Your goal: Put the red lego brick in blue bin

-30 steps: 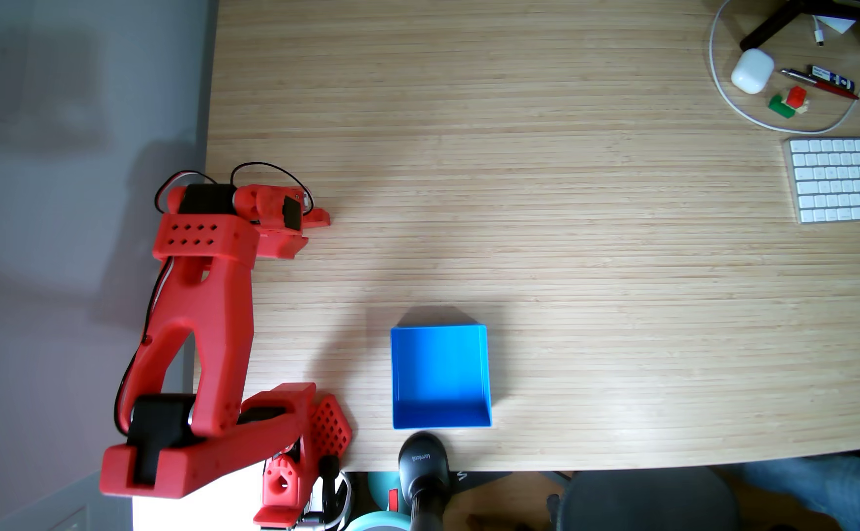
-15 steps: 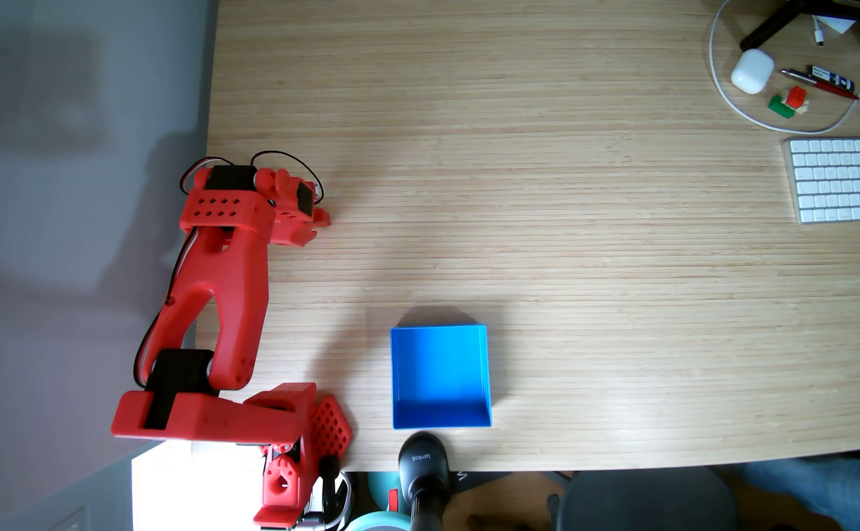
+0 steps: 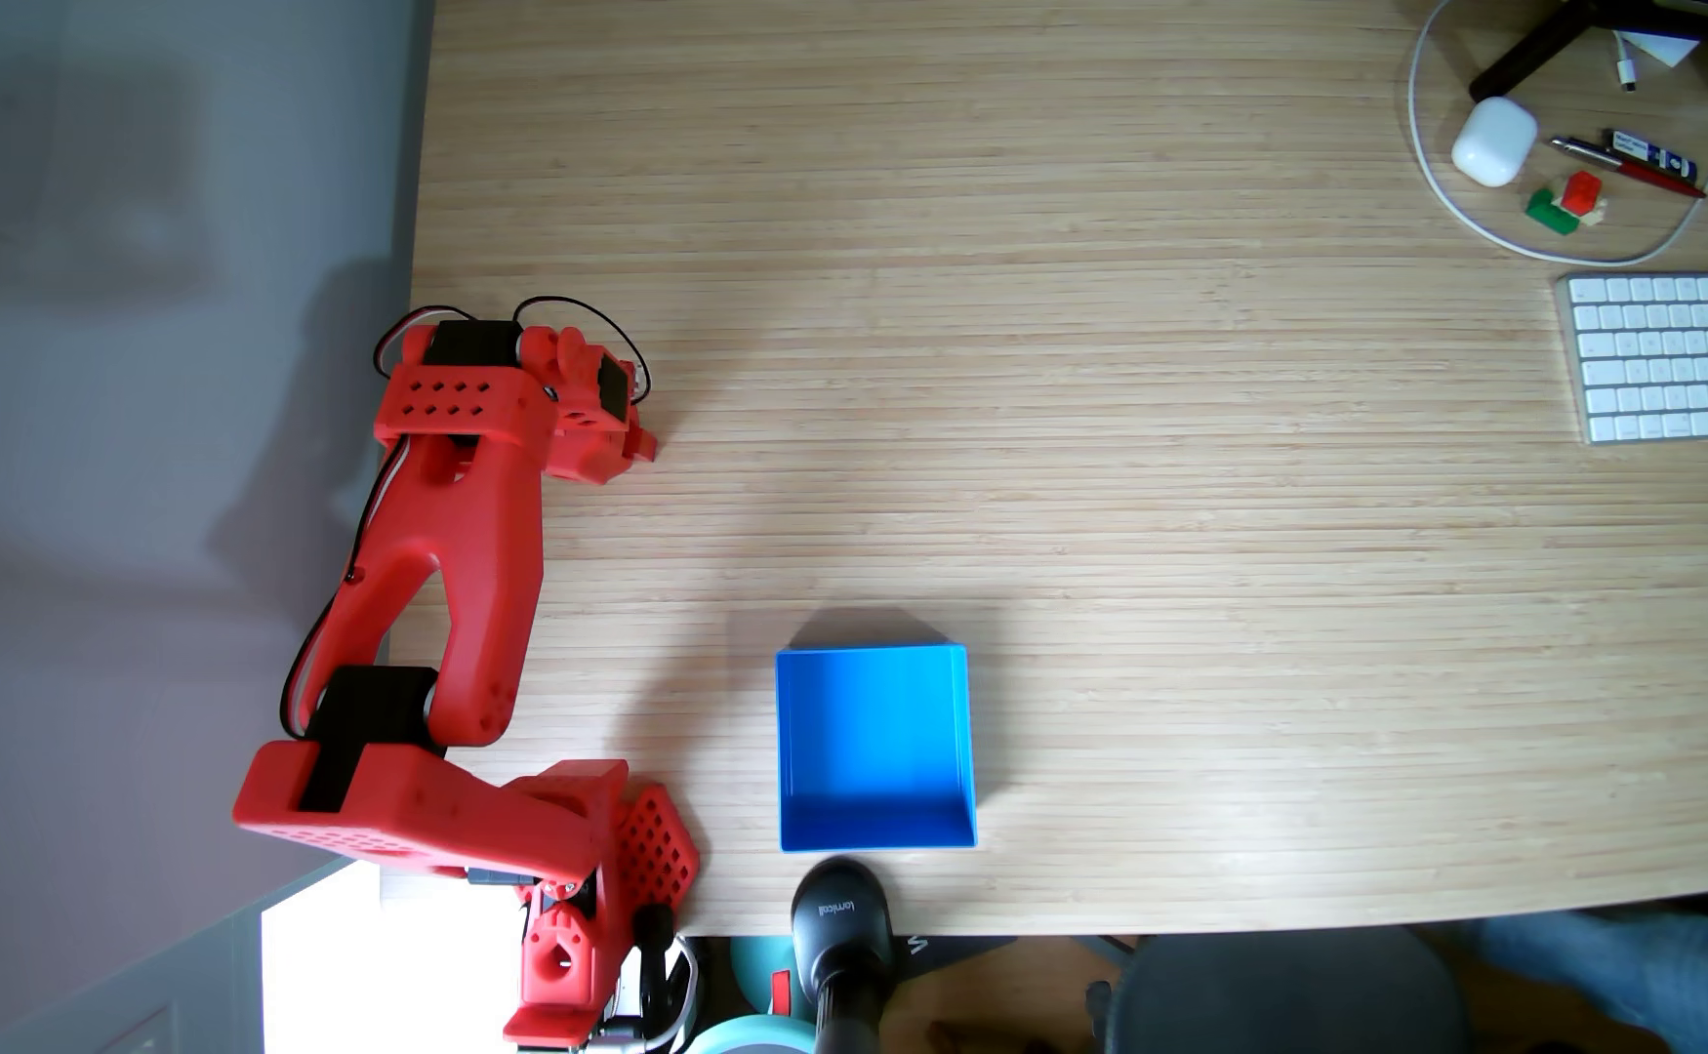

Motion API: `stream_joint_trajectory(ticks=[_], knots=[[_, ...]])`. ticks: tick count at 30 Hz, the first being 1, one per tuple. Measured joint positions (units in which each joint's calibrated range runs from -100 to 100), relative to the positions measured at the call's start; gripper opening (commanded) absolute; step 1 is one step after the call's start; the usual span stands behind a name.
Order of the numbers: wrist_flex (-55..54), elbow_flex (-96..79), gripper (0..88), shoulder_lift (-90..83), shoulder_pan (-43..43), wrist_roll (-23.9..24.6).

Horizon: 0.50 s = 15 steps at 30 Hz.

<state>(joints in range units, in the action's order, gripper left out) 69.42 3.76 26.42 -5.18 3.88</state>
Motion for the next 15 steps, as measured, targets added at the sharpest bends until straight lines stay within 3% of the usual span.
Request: stream_joint_trajectory(ticks=[10,15], knots=[[6.32,3.23,0.1,0.34,-0.57,1.07],[15.09,10.57,0.1,0.34,-4.13,1.51]])
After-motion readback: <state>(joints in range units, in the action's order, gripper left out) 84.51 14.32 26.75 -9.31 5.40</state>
